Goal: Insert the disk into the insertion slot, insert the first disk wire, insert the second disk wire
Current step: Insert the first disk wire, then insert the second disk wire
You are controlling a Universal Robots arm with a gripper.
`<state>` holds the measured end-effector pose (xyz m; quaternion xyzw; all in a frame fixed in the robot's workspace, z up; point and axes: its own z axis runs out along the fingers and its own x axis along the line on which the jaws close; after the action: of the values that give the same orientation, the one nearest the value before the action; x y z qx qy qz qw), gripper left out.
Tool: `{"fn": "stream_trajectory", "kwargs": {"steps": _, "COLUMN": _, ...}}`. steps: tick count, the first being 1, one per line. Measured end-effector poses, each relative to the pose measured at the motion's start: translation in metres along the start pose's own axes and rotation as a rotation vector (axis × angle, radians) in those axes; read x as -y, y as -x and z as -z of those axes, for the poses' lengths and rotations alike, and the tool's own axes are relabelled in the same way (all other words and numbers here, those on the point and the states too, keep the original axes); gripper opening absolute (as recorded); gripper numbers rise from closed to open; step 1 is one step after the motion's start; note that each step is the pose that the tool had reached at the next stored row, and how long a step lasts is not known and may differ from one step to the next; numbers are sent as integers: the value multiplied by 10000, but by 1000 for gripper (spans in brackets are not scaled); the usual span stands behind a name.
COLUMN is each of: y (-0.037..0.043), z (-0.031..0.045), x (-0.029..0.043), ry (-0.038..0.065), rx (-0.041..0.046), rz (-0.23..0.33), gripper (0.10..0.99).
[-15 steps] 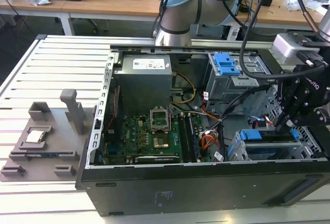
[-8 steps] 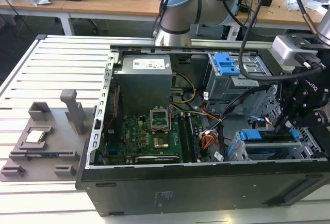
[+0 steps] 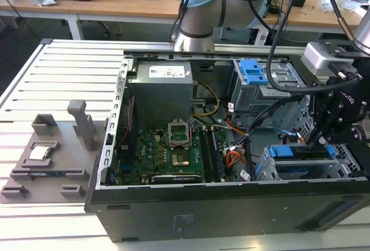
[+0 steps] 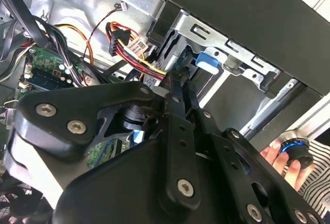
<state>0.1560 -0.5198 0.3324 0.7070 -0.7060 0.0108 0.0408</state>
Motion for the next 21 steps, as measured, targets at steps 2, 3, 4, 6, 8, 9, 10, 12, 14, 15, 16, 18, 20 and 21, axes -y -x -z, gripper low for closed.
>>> {"fn": "stream_trajectory", "kwargs": {"steps": 2, "y": -1, "z": 7, "x": 0, "ry": -3, "rx": -21, "rz": -1, "gripper": 239}}
{"fn": "stream_trajectory", "kwargs": {"steps": 3, "y": -3, "z": 27, "x": 0, "ry": -4, "rx": -30, "rz": -1, "gripper": 239}}
{"fn": "stream_trajectory", "kwargs": {"steps": 4, "y": -5, "z": 64, "x": -2, "ry": -3, "rx": -25, "rz": -1, "gripper": 239}}
{"fn": "stream_trajectory", "kwargs": {"steps": 6, "y": -12, "z": 210, "x": -8, "ry": -4, "rx": -43, "rz": -1, "gripper": 239}}
{"fn": "stream_trajectory", "kwargs": {"steps": 8, "y": 5, "z": 379, "x": -15, "ry": -6, "rx": -159, "rz": -6, "gripper": 106}}
{"fn": "stream_trajectory", "kwargs": {"steps": 9, "y": 3, "z": 401, "x": -16, "ry": -5, "rx": -161, "rz": -6, "gripper": 106}}
{"fn": "stream_trajectory", "kwargs": {"steps": 10, "y": 3, "z": 403, "x": -16, "ry": -5, "rx": -157, "rz": -6, "gripper": 106}}
{"fn": "stream_trajectory", "kwargs": {"steps": 12, "y": 3, "z": 404, "x": -16, "ry": -5, "rx": -159, "rz": -6, "gripper": 106}}
{"fn": "stream_trajectory", "kwargs": {"steps": 14, "y": 3, "z": 405, "x": -16, "ry": -5, "rx": -160, "rz": -6, "gripper": 106}}
{"fn": "stream_trajectory", "kwargs": {"steps": 15, "y": 3, "z": 405, "x": -16, "ry": -5, "rx": -160, "rz": -6, "gripper": 106}}
{"fn": "stream_trajectory", "kwargs": {"steps": 16, "y": 3, "z": 405, "x": -16, "ry": -6, "rx": -160, "rz": -6, "gripper": 106}}
{"fn": "stream_trajectory", "kwargs": {"steps": 18, "y": 3, "z": 406, "x": -16, "ry": -5, "rx": -161, "rz": -6, "gripper": 106}}
{"fn": "stream_trajectory", "kwargs": {"steps": 20, "y": 3, "z": 406, "x": -16, "ry": -5, "rx": -160, "rz": -6, "gripper": 302}}
{"fn": "stream_trajectory", "kwargs": {"steps": 21, "y": 6, "z": 404, "x": -31, "ry": -6, "rx": -165, "rz": -7, "gripper": 302}}
